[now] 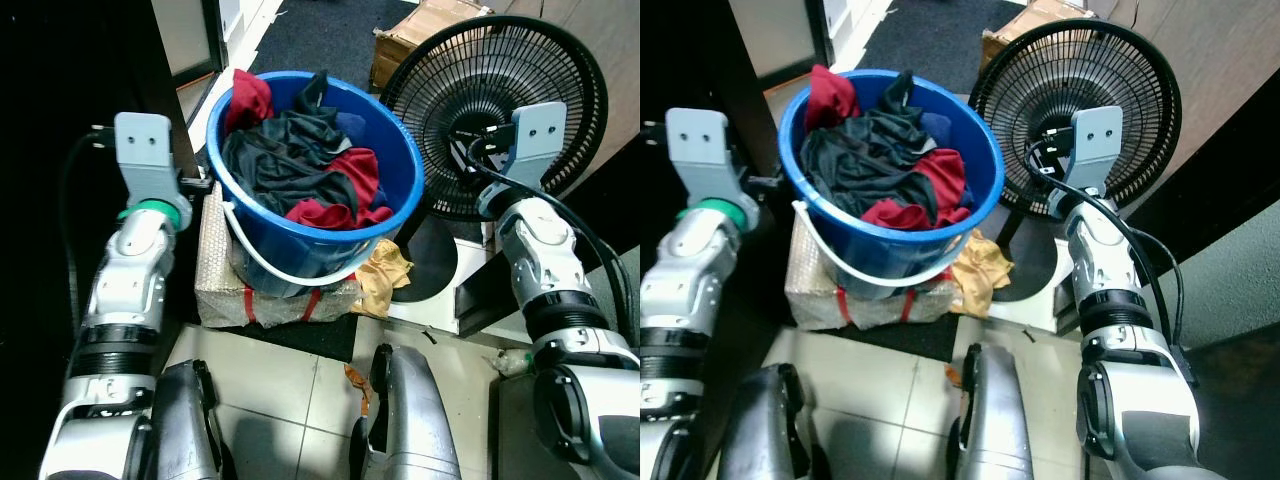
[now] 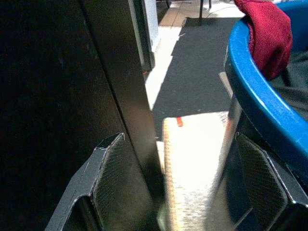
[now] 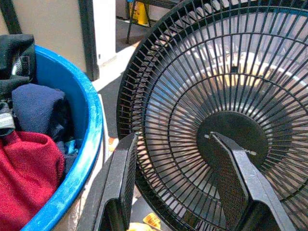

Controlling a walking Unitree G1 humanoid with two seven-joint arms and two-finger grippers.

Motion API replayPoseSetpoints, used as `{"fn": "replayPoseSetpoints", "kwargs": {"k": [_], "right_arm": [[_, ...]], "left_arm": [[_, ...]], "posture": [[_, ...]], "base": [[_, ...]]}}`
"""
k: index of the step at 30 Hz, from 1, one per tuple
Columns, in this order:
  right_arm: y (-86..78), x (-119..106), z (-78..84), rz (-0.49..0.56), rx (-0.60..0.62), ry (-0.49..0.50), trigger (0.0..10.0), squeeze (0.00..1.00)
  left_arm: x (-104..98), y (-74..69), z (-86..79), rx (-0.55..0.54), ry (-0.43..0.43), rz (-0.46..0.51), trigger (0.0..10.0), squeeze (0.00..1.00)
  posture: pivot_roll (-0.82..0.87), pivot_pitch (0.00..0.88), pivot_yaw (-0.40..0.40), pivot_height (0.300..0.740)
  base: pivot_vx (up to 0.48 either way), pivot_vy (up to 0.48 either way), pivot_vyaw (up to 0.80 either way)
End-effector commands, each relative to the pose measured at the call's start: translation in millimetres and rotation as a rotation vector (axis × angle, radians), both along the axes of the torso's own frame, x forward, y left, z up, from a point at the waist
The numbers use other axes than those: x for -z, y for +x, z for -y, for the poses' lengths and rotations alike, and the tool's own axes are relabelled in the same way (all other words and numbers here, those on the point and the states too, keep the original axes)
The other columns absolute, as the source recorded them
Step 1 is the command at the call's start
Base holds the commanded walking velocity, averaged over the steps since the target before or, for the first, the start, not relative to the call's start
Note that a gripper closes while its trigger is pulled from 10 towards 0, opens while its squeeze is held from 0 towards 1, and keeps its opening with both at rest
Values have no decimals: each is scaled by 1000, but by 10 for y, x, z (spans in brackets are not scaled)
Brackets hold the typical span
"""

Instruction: Clothes washing

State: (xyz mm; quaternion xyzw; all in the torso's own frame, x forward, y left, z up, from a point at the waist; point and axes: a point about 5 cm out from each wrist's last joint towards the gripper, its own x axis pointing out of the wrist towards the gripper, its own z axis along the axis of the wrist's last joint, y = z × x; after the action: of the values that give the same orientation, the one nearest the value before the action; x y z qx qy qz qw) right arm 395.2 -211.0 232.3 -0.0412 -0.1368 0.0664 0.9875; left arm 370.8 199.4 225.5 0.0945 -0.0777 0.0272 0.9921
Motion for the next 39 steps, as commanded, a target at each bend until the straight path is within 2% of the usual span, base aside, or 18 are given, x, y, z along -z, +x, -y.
{"fn": "replayPoseSetpoints", "kwargs": {"k": [1,2,4,7,10,12,13,23,24,26,30,31,32,33,34,35,37,39], "right_arm": [[-20,94,-29,-24,-12,0,10000,0],[-20,94,-29,-24,-12,0,10000,0],[-27,89,-79,-17,-26,5,10000,0],[-41,75,-87,-9,-33,7,10000,0],[-53,77,-65,-8,-36,6,10000,0],[-53,77,-65,-8,-36,6,10000,0],[-51,82,-66,-10,-36,6,10000,0],[-39,81,-142,-10,-52,18,10000,0],[-44,83,-139,-12,-52,17,10000,0],[-46,84,-139,-12,-52,17,10000,0],[-47,84,-138,-13,-53,18,10000,0],[-51,101,-147,-17,-57,18,10000,0],[-54,111,-157,-18,-60,19,10000,0],[-54,111,-157,-18,-60,19,10000,0],[-55,118,-165,-20,-62,19,10000,0],[-56,124,-172,-20,-64,20,10000,0],[-56,124,-172,-20,-64,20,10000,0],[-62,127,-177,-19,-66,21,10000,0]], "left_arm": [[-5,49,275,99,60,12,10000,0],[-5,49,275,99,60,12,10000,0],[31,81,569,181,34,7,10000,0],[64,60,684,212,13,1,10000,0],[149,29,546,177,-16,-28,10000,0],[149,29,546,177,-16,-28,10000,0],[160,24,485,161,-21,-33,10000,0],[241,-24,161,75,-38,-52,10000,0],[277,-70,10,34,-56,-64,10000,0],[293,-99,-64,13,-53,-68,10000,0],[302,-118,-110,1,-50,-71,10000,0],[431,-232,-397,-74,-4,-117,10000,0],[528,-298,-493,-90,22,-152,10000,0],[528,-298,-493,-90,22,-152,10000,0],[592,-342,-548,-96,38,-177,10000,0],[687,-388,-526,-64,53,-213,10000,0],[687,-388,-526,-64,53,-213,10000,0],[868,-480,-385,34,61,-278,10000,0]], "posture": [[-5,182,-17,440],[-5,182,-17,440],[-21,178,-12,440],[-29,179,-13,440],[-20,181,-14,440],[-20,181,-14,440],[-14,181,-15,440],[-9,182,-17,440],[-6,181,-17,440],[-5,181,-17,440],[-5,181,-17,440],[11,179,-19,440],[14,177,-19,440],[14,177,-19,440],[14,176,-18,440],[14,174,-17,440],[14,174,-17,440],[12,170,-17,440]], "base": [[0,0,0],[0,0,0],[0,0,0],[0,0,0],[0,0,0],[0,0,0],[0,0,0],[0,0,0],[0,0,0],[0,0,0],[0,0,0],[0,0,0],[0,0,0],[0,0,0],[0,0,0],[0,0,0],[0,0,0],[0,0,0]]}}
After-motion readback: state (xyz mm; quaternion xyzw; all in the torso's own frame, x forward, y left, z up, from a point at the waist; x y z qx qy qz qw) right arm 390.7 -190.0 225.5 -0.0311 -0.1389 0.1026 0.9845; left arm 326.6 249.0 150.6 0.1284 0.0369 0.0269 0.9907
